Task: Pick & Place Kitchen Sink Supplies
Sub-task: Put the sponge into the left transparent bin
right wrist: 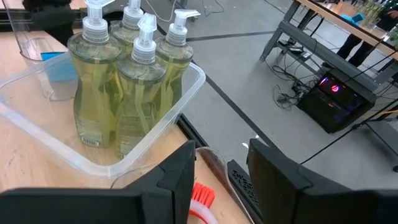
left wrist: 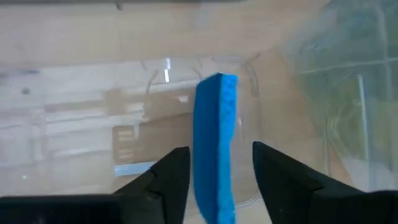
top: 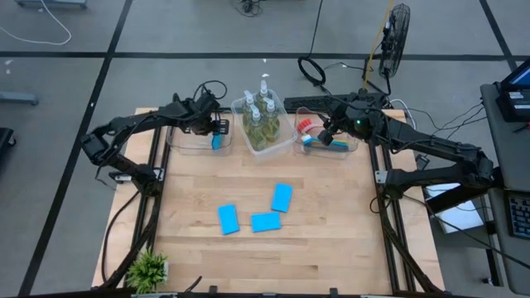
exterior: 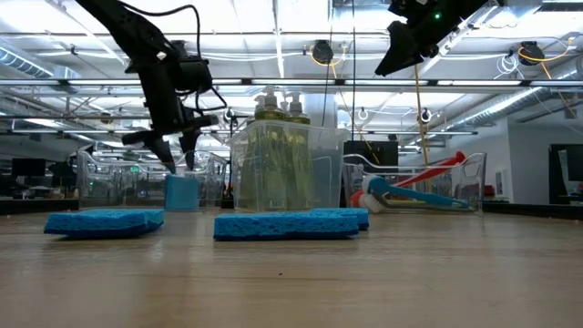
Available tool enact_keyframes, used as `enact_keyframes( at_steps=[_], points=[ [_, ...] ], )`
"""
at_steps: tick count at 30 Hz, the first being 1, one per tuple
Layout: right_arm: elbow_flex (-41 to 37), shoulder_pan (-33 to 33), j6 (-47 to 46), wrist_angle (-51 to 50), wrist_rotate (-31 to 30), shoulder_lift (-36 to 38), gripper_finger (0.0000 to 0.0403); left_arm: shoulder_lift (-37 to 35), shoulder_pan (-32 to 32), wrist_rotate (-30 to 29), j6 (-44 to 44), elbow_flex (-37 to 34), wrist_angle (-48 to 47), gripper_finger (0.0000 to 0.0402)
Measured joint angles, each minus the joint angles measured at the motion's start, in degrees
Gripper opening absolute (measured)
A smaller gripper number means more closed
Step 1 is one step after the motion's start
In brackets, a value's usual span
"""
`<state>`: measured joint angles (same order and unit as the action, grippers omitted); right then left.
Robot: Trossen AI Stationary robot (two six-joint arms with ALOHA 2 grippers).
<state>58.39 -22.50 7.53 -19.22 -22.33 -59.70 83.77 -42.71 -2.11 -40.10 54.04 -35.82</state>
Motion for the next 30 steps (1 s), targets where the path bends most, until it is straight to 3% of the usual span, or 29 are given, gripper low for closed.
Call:
enact_keyframes(
  at_steps=[6, 13, 20, 30],
  points=[
    [0.0, 0.0, 0.0, 0.0, 0.1, 0.0, 0.0137, -6.7, -0.4, -2.7, 0.4, 0.0, -1.7, 0.0212],
    [0.0, 0.0, 0.3, 0.0, 0.1, 0.0, 0.0137, -13.1, 3.1, -4.2, -2.2, 0.0, -1.2, 0.0204],
    [0.0, 0.0, 0.8, 0.0, 0.1, 0.0, 0.0137, -9.7, 8.2, -4.4, 0.0, 0.2, 7.3, 0.0174],
    [0.0, 0.0, 0.9, 0.0, 0.1, 0.0, 0.0137, -3.3, 4.3, -2.2, -1.7, 0.0, 5.9, 0.0108]
  ],
)
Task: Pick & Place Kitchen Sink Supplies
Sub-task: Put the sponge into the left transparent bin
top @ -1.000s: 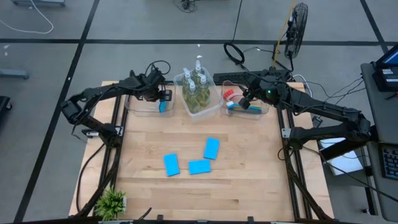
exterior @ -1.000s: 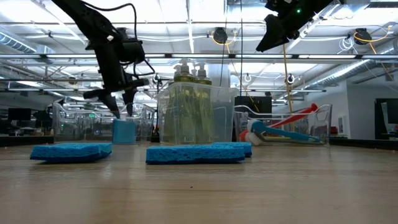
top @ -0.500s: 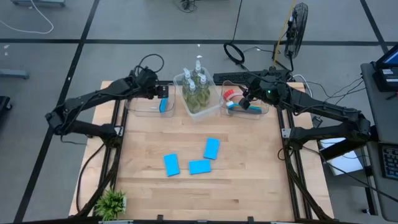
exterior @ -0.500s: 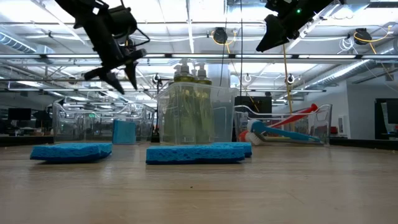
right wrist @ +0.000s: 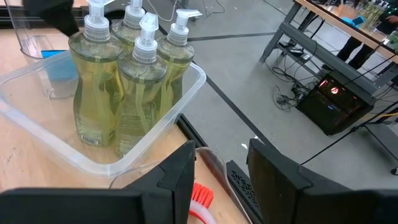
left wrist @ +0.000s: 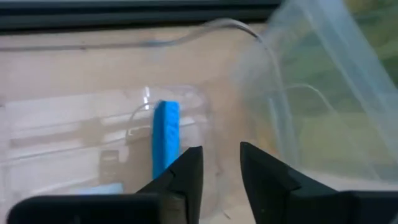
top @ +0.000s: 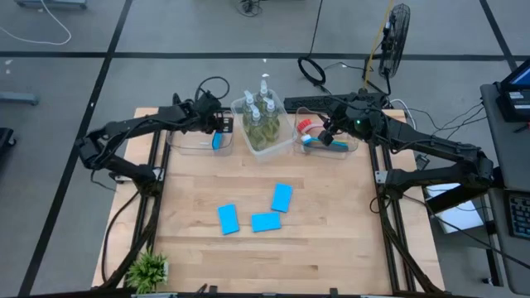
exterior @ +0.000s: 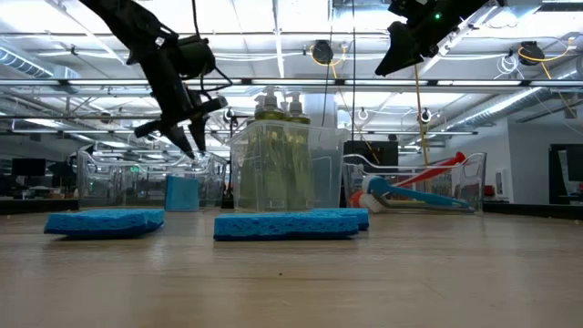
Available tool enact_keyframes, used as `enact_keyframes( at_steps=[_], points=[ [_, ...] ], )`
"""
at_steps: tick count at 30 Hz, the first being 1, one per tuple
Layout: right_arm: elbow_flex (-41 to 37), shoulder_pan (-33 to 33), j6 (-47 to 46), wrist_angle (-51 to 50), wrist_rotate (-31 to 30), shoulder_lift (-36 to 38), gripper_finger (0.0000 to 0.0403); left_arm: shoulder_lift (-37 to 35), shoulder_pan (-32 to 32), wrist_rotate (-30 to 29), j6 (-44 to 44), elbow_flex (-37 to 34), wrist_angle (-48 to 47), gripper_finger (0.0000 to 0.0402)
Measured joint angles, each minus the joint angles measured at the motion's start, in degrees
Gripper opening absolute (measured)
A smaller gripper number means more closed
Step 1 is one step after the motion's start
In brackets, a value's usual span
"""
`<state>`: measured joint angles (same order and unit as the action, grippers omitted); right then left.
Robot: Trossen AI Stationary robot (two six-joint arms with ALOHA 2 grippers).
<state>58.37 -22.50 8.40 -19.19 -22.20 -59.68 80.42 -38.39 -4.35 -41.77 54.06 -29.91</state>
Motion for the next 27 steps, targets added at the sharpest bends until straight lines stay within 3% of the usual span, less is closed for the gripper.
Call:
enact_keyframes(
  at_steps=[16, 27],
  points=[
    [0.0, 0.0, 1.1, 0.0, 0.0, 0.0, 0.0137, 6.6, -3.6, 1.3, 2.6, 0.0, -2.5, 0.0005],
    [0.0, 0.0, 1.1, 0.0, 0.0, 0.0, 0.0137, 5.7, -4.9, 0.3, 2.6, 0.0, -4.1, 0.0031]
  ],
)
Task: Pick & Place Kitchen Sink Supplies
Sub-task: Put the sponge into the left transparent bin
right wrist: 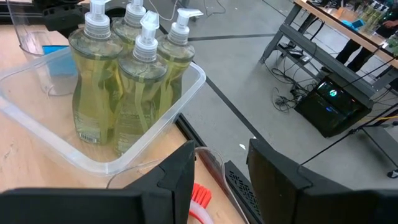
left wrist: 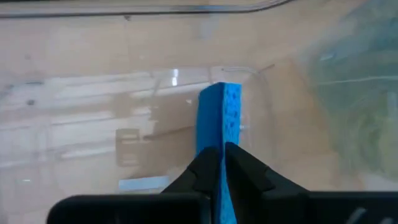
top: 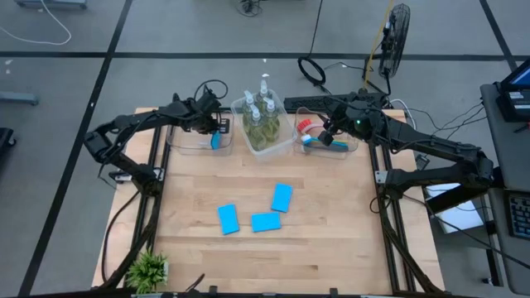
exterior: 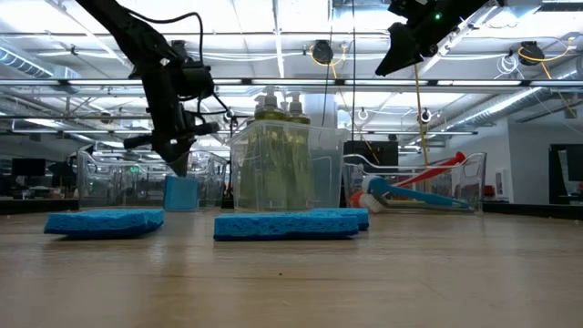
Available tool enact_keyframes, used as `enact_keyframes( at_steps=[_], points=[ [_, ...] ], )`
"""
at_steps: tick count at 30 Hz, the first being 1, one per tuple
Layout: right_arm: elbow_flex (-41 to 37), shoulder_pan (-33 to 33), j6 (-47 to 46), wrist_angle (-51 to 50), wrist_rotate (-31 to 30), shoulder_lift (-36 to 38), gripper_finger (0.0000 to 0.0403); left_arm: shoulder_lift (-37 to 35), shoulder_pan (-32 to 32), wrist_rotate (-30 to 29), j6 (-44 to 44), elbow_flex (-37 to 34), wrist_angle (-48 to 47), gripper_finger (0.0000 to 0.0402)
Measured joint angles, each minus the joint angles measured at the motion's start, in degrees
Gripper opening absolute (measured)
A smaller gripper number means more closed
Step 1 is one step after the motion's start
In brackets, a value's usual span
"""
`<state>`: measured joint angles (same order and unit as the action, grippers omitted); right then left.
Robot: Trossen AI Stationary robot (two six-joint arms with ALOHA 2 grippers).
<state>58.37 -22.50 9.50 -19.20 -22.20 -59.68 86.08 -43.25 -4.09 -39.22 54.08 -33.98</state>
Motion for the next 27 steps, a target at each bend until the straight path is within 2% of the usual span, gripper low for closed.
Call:
enact_keyframes(
  at_steps=[7, 10, 15, 21, 27],
  points=[
    [0.0, 0.0, 0.0, -0.4, 0.0, 0.0, 0.0137, -3.3, 2.8, 0.7, -1.3, 0.1, 7.6, 0.0007],
    [0.0, 0.0, 0.0, -0.6, 0.0, 0.0, 0.0137, -3.4, 3.2, -0.4, -1.0, 0.0, 6.4, 0.0004],
    [0.0, 0.0, 0.0, -0.6, 0.0, 0.0, 0.0137, -1.2, 3.1, -1.1, -1.2, 0.0, 3.0, 0.0015],
    [0.0, 0.0, 0.0, -0.6, 0.0, 0.0, 0.0137, 1.9, 3.1, -0.5, -0.3, 0.0, 3.8, 0.0003],
    [0.0, 0.0, 0.0, -0.7, 0.0, 0.0, 0.0137, 5.9, 1.7, -0.5, 0.6, 0.0, 1.0, 0.0019]
  ],
)
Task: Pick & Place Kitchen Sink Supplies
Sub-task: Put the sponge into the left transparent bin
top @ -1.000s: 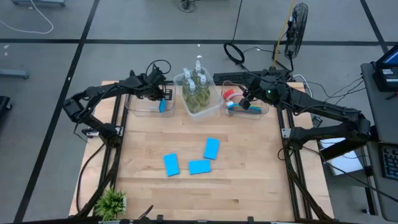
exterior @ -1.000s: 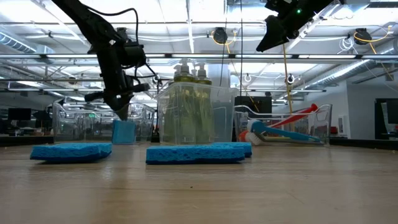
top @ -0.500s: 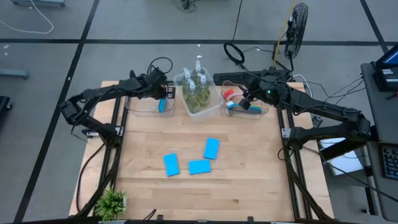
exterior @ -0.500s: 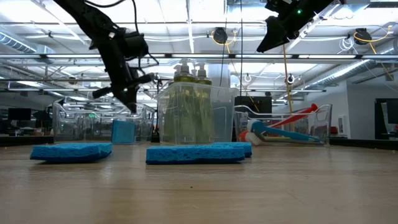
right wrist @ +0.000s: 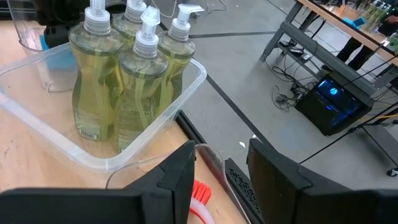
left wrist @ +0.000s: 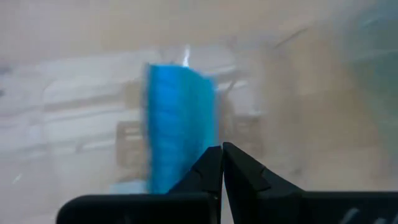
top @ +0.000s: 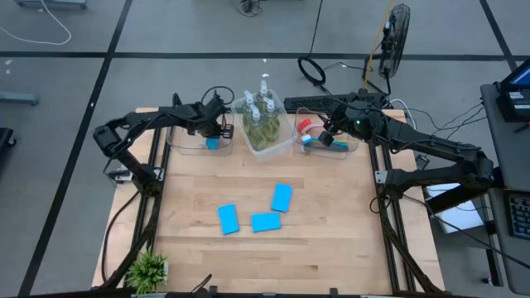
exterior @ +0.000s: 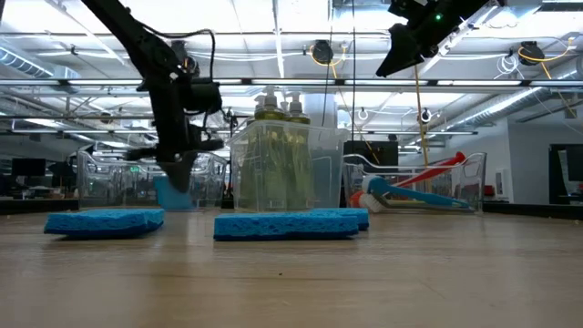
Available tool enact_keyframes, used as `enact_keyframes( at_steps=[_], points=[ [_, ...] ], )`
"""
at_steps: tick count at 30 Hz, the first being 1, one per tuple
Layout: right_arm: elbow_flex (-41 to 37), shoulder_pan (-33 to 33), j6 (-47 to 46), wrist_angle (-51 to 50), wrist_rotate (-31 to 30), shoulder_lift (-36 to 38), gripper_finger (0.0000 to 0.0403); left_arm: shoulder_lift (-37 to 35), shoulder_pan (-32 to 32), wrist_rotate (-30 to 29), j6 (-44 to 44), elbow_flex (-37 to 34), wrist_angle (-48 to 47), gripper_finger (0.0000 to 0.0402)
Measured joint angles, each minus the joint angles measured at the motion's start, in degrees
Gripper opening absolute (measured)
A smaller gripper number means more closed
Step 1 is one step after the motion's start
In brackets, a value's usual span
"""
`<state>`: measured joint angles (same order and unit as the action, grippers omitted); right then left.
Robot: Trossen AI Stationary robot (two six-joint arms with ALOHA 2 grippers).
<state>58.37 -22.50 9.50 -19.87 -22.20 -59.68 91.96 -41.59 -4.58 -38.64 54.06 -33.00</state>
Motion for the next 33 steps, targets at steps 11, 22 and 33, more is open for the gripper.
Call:
enact_keyframes(
  at_steps=[11, 22, 33],
  points=[
    [0.0, 0.0, 0.2, -0.2, 0.0, 0.0, 0.0137, -7.0, -1.1, 4.3, 0.8, 0.0, -1.1, 0.0021],
    [0.0, 0.0, 0.4, -0.2, 0.0, 0.0, 0.0137, -30.0, 10.1, 6.7, -19.3, 0.0, -19.8, 0.0008],
    [0.0, 0.0, 0.3, -0.2, 0.0, 0.0, 0.0137, -29.2, 41.9, 5.4, -52.7, 0.0, -19.8, 0.0021]
  ],
)
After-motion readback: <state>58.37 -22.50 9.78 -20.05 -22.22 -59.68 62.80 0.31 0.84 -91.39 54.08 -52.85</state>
